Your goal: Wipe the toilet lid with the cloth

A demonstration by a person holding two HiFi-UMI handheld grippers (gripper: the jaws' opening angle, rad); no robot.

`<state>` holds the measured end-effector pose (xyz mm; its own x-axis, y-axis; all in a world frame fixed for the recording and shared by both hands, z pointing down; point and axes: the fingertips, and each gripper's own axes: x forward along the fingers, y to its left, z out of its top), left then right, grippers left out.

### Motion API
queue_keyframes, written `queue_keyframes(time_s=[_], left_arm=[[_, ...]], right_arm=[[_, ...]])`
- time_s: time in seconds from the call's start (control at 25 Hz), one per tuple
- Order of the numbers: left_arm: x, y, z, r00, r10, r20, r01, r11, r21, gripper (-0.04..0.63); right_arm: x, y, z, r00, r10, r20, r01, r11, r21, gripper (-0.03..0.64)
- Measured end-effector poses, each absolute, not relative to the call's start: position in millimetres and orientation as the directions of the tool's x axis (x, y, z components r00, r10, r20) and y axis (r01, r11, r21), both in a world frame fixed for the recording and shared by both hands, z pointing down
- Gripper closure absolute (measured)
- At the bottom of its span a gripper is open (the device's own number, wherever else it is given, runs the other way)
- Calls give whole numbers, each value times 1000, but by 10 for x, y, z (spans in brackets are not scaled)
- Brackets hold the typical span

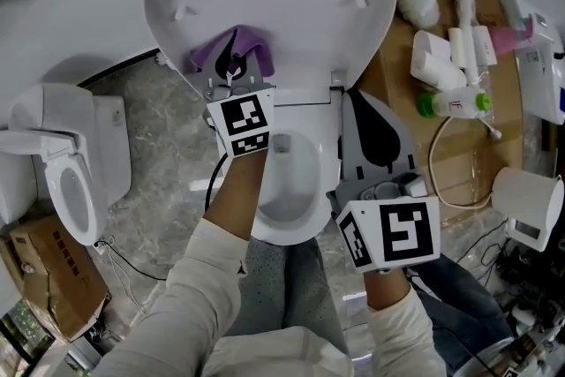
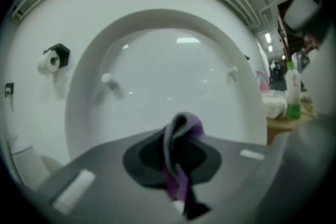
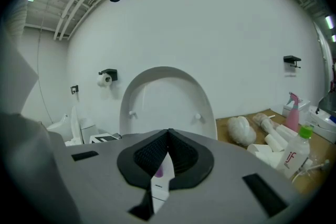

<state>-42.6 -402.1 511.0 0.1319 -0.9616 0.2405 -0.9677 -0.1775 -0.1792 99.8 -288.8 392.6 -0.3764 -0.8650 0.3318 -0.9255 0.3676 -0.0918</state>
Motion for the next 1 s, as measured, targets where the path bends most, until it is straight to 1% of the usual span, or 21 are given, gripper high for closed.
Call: queue_keyframes(time_s=[0.16,0.32,0.52,0.6,0.68,1.0], left_arm=[[24,-4033,5241,210,-943,260,-955,-255,-153,578],[506,-4013,5387,330,-900,287,-919,-375,-121,578],[808,-3988,5513,432,-848,307,-865,-486,-123,578],[819,-3961,5613,459,-826,327,-843,-521,-132,578],[734,-3932,5735,455,-816,356,-837,-529,-141,578],[55,-3851,6242,342,-807,481,-871,-464,-160,578]], right_arm=[[1045,-2905,4002,-367,-864,346,-929,358,-91,603],[1076,-2932,4062,-362,-862,354,-931,352,-95,603],[1064,-2955,4106,-365,-860,358,-930,353,-99,603],[1034,-2958,4120,-369,-857,359,-929,357,-101,603],[1004,-2955,4140,-374,-854,361,-926,363,-102,603],[883,-2925,4202,-398,-840,368,-916,389,-102,603]])
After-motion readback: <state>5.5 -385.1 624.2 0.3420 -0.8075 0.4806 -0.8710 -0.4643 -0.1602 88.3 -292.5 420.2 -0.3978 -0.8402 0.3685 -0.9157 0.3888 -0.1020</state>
